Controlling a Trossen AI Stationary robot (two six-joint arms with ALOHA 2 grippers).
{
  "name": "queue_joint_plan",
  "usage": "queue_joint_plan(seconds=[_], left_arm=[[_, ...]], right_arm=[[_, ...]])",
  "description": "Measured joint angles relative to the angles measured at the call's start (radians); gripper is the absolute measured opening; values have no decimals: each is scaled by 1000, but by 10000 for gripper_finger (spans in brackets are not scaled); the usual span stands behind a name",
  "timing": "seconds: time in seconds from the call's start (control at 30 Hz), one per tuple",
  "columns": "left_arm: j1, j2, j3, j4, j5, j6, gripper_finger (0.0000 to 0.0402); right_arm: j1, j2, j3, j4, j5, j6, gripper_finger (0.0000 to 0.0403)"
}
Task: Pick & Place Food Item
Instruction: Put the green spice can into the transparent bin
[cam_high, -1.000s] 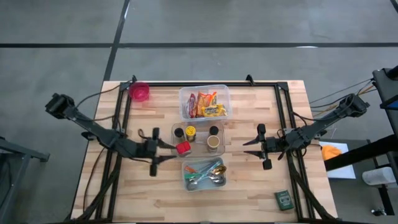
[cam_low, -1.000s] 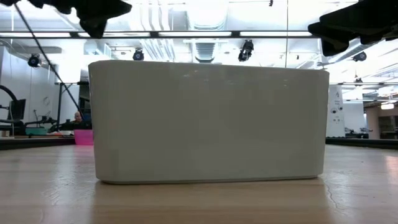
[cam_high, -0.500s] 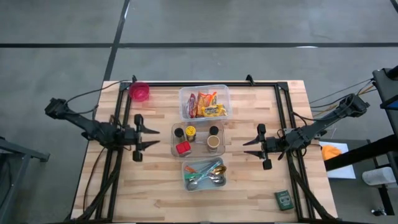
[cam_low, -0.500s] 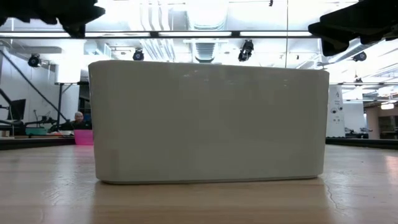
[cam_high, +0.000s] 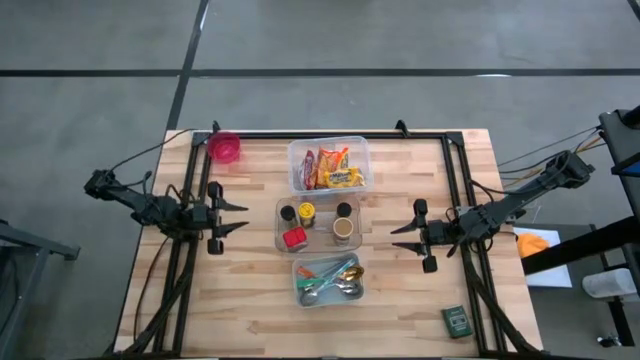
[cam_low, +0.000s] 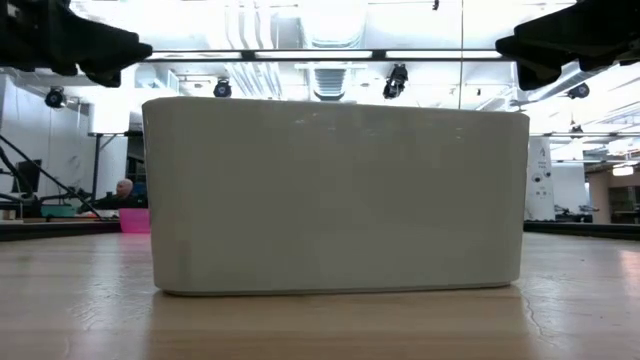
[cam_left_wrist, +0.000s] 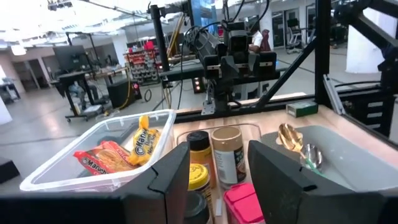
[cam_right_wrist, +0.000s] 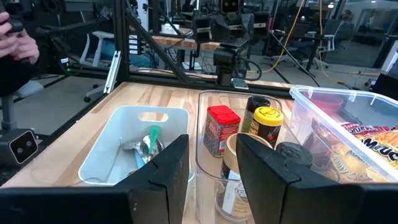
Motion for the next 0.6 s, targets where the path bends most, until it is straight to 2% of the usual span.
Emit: queue_joint_plan(seconds=[0.2, 0.3, 0.47, 0.6], left_arm=[[0, -19, -30, 14, 1, 22, 163], [0, -10, -30, -15, 1, -20, 163], [0, -11, -30, -190, 2, -185, 163], [0, -11, -30, -328, 2, -444, 163]], right_arm=[[0, 0, 0, 0, 0, 0, 130], [0, 0, 0, 0, 0, 0, 130], [0, 0, 0, 0, 0, 0, 130], [0, 0, 0, 0, 0, 0, 130]])
